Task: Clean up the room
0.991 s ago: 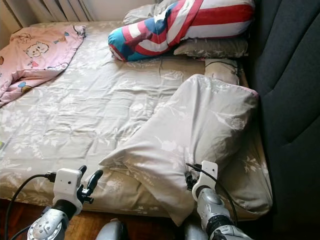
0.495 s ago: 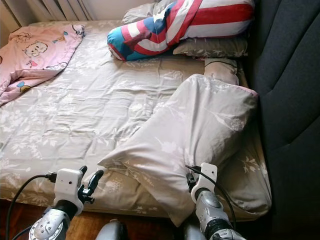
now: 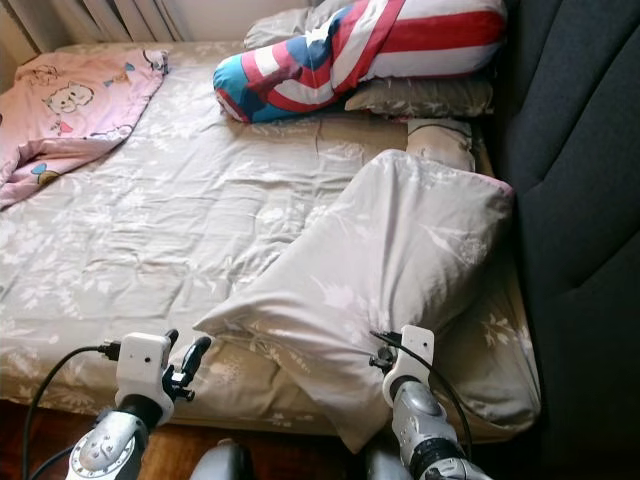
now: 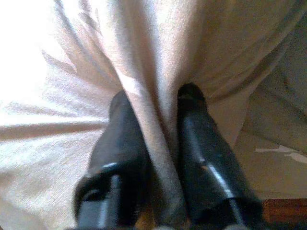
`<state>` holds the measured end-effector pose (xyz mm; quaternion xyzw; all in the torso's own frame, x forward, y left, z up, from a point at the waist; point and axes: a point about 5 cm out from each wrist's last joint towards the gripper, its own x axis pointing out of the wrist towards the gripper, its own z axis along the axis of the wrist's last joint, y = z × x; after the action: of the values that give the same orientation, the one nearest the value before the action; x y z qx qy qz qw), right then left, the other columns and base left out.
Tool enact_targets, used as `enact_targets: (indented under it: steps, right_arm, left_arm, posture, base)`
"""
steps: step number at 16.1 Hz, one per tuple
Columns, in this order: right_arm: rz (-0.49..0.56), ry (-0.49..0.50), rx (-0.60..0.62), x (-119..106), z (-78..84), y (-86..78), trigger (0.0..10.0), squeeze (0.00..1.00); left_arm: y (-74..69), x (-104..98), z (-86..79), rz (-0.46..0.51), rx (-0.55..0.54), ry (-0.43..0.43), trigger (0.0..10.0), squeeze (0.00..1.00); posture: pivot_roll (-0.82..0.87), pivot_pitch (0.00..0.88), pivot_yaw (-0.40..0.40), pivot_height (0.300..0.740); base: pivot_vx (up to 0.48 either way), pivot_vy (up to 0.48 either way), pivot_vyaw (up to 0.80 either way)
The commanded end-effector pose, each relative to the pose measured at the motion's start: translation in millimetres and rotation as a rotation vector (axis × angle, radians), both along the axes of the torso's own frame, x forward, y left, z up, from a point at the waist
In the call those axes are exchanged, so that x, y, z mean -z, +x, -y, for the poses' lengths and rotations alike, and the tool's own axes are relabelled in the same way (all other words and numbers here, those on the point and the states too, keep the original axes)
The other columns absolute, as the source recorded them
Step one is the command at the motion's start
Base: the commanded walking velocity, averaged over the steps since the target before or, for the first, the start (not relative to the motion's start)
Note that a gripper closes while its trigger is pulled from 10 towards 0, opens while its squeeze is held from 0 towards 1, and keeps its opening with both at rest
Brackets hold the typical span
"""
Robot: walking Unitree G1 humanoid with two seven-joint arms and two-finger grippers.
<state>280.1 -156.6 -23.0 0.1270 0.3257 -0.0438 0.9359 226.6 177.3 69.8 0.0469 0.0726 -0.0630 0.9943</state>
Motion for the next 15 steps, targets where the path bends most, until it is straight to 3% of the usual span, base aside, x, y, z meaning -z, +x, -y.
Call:
enact_targets:
  steps: [1, 5, 9, 10, 11, 12, 14, 15]
  right_arm:
    - [-0.107, 0.001, 0.005, 19, -0.3, -21.6, 0.0, 0.0]
    - [-0.085, -0.054, 0.039, 14, 14.4, -16.5, 0.0, 0.0]
    - [-0.047, -0.131, 0.158, 3, 49.9, -10.2, 0.0, 0.0]
    - [-0.035, -0.187, 0.212, -3, 70.5, -9.9, 0.0, 0.0]
    - [-0.03, -0.208, 0.23, -6, 77.8, -9.9, 0.0, 0.0]
    - [-0.007, -0.252, 0.304, -14, 101.6, -10.8, 0.0, 0.0]
    - [0.02, -0.3, 0.369, -25, 125.6, -11.5, 0.0, 0.0]
    - [0.02, -0.3, 0.369, -25, 125.6, -11.5, 0.0, 0.0]
  left_arm:
    - [-0.6, 5, -0.5, -0.017, -0.008, 0.002, 10.0, 0.0]
    - [7.2, 6, 2.3, -0.006, -0.022, -0.007, 10.0, 0.0]
    - [14.7, 8, 4.0, 0.005, -0.028, -0.012, 10.0, 0.0]
    - [18.3, 8, 5.3, 0.008, -0.029, -0.016, 10.0, 0.0]
    - [19.7, 8, 6.0, 0.01, -0.029, -0.017, 10.0, 0.0]
    - [24.1, 9, 8.8, 0.019, -0.027, -0.023, 10.0, 0.0]
    - [27.6, 9, 10.4, 0.025, -0.025, -0.027, 10.0, 0.0]
    - [27.6, 9, 10.4, 0.025, -0.025, -0.027, 10.0, 0.0]
  posture:
    - [0.06, 0.174, 0.033, 0.658]
    - [0.04, 0.147, 0.017, 0.658]
    - [0.01, 0.123, 0.009, 0.658]
    - [-0.01, 0.109, 0.006, 0.658]
    - [-0.01, 0.107, 0.006, 0.658]
    - [-0.02, 0.097, 0.005, 0.658]
    - [-0.03, 0.087, 0.004, 0.658]
    - [-0.03, 0.087, 0.004, 0.658]
  base:
    - [0.0, 0.0, 0.0]
    - [0.0, 0.0, 0.0]
    - [0.0, 0.0, 0.0]
    - [0.0, 0.0, 0.0]
    - [0.0, 0.0, 0.0]
    - [0.0, 0.0, 0.0]
    - [0.0, 0.0, 0.0]
    - [0.0, 0.0, 0.0]
